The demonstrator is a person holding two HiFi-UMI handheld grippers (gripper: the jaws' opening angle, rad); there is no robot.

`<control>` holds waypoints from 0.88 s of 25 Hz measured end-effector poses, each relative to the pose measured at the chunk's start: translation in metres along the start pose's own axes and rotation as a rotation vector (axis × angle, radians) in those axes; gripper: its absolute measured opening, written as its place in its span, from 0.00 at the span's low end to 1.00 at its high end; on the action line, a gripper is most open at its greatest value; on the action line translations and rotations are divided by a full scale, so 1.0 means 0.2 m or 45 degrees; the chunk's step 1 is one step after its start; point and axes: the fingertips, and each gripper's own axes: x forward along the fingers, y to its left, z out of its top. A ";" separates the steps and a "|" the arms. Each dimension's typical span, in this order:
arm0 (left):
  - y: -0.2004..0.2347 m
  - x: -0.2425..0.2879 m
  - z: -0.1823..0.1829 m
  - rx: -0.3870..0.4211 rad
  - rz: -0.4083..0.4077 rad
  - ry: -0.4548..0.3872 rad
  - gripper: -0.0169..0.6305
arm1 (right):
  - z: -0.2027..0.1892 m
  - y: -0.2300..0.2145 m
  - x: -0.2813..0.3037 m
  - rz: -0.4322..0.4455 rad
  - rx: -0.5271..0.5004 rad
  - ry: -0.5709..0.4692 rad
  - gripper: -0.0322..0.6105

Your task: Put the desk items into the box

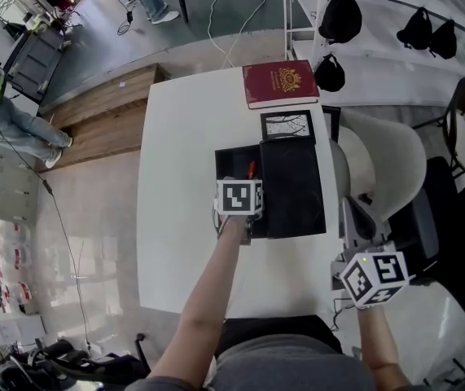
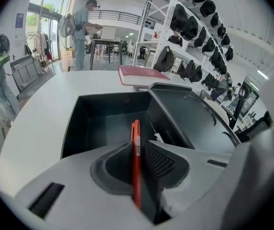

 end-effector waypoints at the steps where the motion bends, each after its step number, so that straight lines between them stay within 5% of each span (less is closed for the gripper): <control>1: 0.00 -0.01 0.01 0.002 0.002 -0.009 0.13 | 0.00 0.00 0.00 0.000 0.000 -0.002 0.06; 22: -0.07 -0.36 0.23 0.058 -0.032 -0.330 0.12 | 0.02 0.03 -0.07 0.023 0.000 -0.031 0.06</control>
